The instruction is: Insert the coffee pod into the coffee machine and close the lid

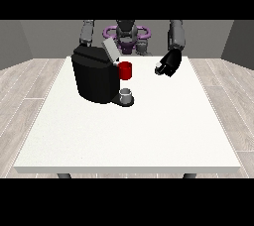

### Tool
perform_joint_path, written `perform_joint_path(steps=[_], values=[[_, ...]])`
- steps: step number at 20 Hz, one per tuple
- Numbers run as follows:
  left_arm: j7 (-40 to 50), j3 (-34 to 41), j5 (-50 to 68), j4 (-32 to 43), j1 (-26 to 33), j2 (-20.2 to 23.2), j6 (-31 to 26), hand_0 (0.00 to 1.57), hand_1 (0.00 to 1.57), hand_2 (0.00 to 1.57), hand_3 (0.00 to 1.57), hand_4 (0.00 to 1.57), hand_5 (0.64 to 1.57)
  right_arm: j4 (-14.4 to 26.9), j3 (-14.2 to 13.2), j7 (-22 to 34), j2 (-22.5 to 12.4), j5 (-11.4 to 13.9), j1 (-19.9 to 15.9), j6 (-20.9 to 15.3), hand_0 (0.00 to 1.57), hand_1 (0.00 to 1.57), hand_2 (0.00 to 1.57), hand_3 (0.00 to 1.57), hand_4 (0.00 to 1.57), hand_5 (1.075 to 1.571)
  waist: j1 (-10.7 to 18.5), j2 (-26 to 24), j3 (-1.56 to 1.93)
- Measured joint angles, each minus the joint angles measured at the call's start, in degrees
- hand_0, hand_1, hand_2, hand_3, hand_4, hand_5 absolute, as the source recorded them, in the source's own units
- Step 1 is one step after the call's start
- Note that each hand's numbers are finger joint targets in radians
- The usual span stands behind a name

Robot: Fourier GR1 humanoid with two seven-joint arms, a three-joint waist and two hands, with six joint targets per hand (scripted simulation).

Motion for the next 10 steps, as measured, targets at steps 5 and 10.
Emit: perform_joint_path(steps=[5, 10], values=[[2.64, 0.05, 0.59, -1.81, -4.62, -0.61, -6.49, 1.40, 1.40, 1.40, 1.34, 0.60, 1.571, 2.77, -0.30, -0.81, -0.52, -0.23, -0.22, 0.38, 0.00, 0.00, 0.00, 0.00, 0.00, 1.571, 0.00, -2.75, 0.02], [6.27, -0.09, 0.40, -3.53, -6.84, -3.37, -9.22, 1.40, 1.40, 1.40, 1.34, 0.60, 1.571, 3.93, -0.37, -0.61, -0.26, -0.34, -0.56, 0.75, 0.00, 0.00, 0.00, 0.00, 0.00, 1.571, -0.20, -4.76, 0.01]])
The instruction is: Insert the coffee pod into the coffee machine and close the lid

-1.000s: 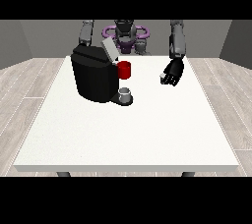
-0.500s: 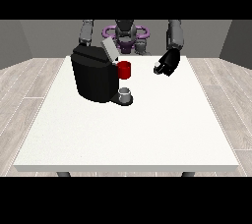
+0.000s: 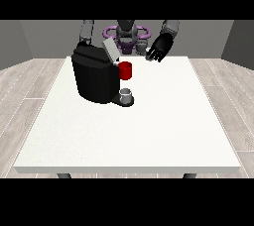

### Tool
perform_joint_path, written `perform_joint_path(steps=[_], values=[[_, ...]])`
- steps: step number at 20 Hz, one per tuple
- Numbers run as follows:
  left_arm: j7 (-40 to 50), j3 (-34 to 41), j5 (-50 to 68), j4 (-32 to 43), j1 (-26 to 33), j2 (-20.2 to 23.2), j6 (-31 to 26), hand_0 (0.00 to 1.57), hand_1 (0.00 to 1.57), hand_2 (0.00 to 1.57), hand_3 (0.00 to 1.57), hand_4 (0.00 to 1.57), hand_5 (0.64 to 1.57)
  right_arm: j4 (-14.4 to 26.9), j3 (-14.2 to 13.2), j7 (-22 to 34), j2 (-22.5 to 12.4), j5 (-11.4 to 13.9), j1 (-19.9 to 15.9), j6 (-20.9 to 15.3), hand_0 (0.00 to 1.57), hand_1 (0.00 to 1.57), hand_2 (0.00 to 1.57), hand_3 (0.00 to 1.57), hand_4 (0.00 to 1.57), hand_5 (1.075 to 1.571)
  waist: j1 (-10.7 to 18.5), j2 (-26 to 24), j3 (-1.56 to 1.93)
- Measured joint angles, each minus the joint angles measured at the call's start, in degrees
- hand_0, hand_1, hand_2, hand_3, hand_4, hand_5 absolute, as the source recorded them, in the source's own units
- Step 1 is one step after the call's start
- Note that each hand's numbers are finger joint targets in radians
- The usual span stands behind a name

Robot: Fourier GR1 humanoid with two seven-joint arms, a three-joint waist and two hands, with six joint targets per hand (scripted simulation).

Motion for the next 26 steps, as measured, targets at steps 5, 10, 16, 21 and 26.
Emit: perform_joint_path(steps=[5, 10, 16, 21, 26], values=[[2.34, 1.84, 0.99, -0.76, -4.19, -0.14, -3.04, 0.98, 0.98, 1.20, 1.37, 0.51, 1.571, -0.80, 0.65, 0.07, 0.74, -0.57, -0.39, 0.77, 0.00, 0.00, 0.00, 0.00, 0.00, 1.571, -1.56, -0.44, 0.00], [5.71, 5.24, 2.84, -0.29, -9.18, 0.26, -4.89, 1.20, 1.20, 1.24, 1.26, 0.49, 1.571, -2.24, 0.55, 0.13, 0.51, -0.91, -2.28, 1.06, 0.00, 0.00, 0.00, 0.00, 0.00, 1.571, -3.47, 0.66, 0.00], [7.55, 7.87, 3.38, 1.21, -14.39, 2.68, -5.70, 1.20, 1.20, 1.27, 1.26, 0.49, 1.571, -5.50, 1.10, 1.25, 0.54, -0.45, -4.27, 0.73, 0.00, 0.00, 0.00, 0.00, 0.00, 1.571, -6.90, 3.48, -0.01], [8.00, 8.61, 2.85, 1.96, -17.08, 3.98, -5.36, 1.24, 1.24, 1.29, 1.25, 0.48, 1.571, -7.02, -0.40, 1.59, -0.90, -1.12, -6.47, 1.23, 0.00, 0.00, 0.00, 0.00, 0.26, 1.571, -8.22, 6.28, -0.01], [7.80, 9.62, 2.55, 3.34, -20.13, 6.02, -5.40, 1.20, 1.20, 1.29, 1.25, 0.49, 1.571, -8.75, -0.81, 2.65, -1.37, -1.33, -8.56, 1.49, 0.00, 0.00, 0.00, 0.00, 0.00, 1.571, -10.10, 9.39, -0.01]])
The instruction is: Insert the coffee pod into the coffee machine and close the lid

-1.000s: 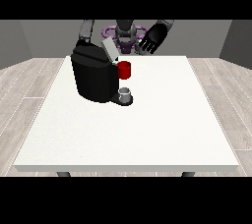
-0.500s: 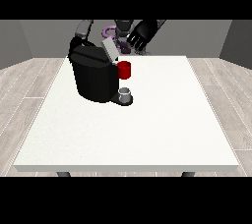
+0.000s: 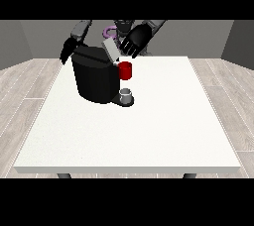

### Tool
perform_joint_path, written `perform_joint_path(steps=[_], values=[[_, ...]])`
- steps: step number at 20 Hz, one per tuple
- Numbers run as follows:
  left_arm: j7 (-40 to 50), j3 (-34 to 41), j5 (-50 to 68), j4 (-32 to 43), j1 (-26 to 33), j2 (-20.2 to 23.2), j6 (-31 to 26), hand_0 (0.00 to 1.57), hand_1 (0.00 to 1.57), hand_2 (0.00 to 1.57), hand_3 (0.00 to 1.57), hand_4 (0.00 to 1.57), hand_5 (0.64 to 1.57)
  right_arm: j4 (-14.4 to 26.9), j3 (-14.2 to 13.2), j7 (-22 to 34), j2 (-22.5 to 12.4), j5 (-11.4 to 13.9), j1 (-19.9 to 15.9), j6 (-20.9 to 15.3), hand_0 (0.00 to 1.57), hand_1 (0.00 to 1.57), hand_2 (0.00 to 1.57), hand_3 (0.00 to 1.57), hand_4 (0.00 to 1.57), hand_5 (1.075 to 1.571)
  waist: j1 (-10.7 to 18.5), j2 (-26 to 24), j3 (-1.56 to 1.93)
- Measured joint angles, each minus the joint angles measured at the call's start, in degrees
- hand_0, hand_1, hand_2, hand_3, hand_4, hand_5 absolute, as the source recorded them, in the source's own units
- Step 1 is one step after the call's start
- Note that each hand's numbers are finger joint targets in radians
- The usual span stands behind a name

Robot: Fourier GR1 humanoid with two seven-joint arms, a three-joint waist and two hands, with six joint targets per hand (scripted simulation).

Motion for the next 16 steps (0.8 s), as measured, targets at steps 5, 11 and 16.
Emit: perform_joint_path(steps=[5, 11, 16], values=[[-0.28, -0.35, -0.47, 0.49, -0.66, -0.28, -0.31, 1.19, 1.19, 1.26, 1.23, 0.47, 1.571, 0.73, -1.60, -0.86, -0.74, -0.80, -0.46, 0.03, 0.00, 0.00, 0.00, 0.00, 0.10, 1.571, 0.41, 1.37, 0.01], [-0.62, -0.27, -0.65, 1.12, -1.57, -0.79, -0.29, 1.24, 1.24, 1.28, 1.23, 0.42, 1.571, 1.59, -2.80, -0.78, -1.63, -0.85, -1.34, -0.23, 0.00, 0.00, 0.00, 0.00, 0.19, 1.571, 0.82, 2.51, 0.00], [-1.57, -0.51, -0.96, 1.65, -1.06, -1.33, 0.00, 1.19, 1.19, 1.25, 1.20, 0.42, 1.571, 1.80, -3.12, -0.85, -1.53, -0.97, -1.65, -0.54, 0.00, 0.00, 0.00, 0.00, 0.00, 1.571, 1.34, 2.83, 0.00]])
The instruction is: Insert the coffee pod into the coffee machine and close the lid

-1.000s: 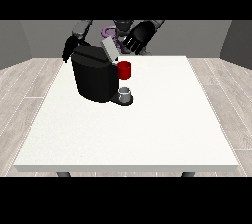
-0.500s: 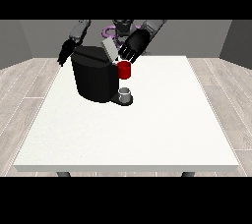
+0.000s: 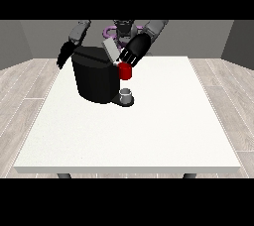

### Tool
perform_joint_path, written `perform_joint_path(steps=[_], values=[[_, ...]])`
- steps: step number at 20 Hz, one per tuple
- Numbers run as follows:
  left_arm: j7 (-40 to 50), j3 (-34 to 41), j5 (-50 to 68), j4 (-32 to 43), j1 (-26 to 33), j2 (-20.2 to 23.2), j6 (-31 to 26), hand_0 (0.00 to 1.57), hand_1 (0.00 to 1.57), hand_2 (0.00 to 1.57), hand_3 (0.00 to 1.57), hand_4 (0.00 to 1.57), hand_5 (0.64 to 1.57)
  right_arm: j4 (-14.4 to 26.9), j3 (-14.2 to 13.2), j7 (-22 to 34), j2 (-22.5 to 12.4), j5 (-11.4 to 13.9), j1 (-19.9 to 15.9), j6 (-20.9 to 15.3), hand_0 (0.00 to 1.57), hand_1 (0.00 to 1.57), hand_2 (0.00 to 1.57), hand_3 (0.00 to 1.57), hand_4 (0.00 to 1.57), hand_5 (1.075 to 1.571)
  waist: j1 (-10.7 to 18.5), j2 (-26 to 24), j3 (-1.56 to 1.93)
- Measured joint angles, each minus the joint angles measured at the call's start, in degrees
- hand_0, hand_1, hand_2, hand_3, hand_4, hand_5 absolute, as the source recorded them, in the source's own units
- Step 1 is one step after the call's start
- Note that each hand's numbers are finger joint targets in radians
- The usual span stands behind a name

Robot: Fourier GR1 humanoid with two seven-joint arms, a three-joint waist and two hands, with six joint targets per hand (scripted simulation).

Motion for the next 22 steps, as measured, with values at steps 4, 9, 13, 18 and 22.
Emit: perform_joint_path(steps=[4, 9, 13, 18, 22], values=[[-0.81, 0.29, -0.26, 0.65, -0.91, 0.81, 0.19, 1.17, 1.17, 1.24, 1.19, 0.41, 1.571, -0.36, 0.28, 0.52, 0.24, 0.37, -0.64, -0.42, 0.00, 0.00, 0.00, 0.00, 0.10, 1.571, -0.49, 1.04, 0.00], [-1.27, 0.42, -0.73, 1.08, -2.08, 1.61, 0.33, 1.22, 1.22, 1.26, 1.21, 0.38, 1.571, -0.21, 0.48, 0.50, 0.56, 0.68, -0.93, -0.84, 0.00, 0.00, 0.00, 0.00, 0.00, 1.571, -0.74, 1.56, 0.00], [-1.38, 0.59, -0.98, 1.08, -2.89, 1.29, 1.45, 1.22, 1.22, 1.24, 1.20, 0.36, 1.571, 0.24, 0.01, 0.66, 0.75, 0.50, -2.03, -1.37, 0.00, 0.00, 0.00, 0.00, 0.00, 1.571, -0.61, 2.19, 0.00], [-1.29, 0.39, -1.44, 0.94, -3.43, 1.04, 1.69, 1.24, 1.24, 1.26, 1.20, 0.29, 1.571, 1.55, -0.75, -0.14, -0.04, 0.04, -1.92, -0.75, 0.00, 0.00, 0.00, 0.00, 0.14, 1.571, -0.42, 1.71, -0.01], [-1.41, -0.41, -2.99, 1.04, -3.44, 1.35, 3.30, 1.22, 1.22, 1.23, 1.10, 0.00, 1.571, 1.19, -0.18, 0.27, 0.28, 0.45, -2.17, -0.95, 0.00, 0.00, 0.00, 0.00, 0.00, 1.571, -0.82, 1.64, 0.00]])
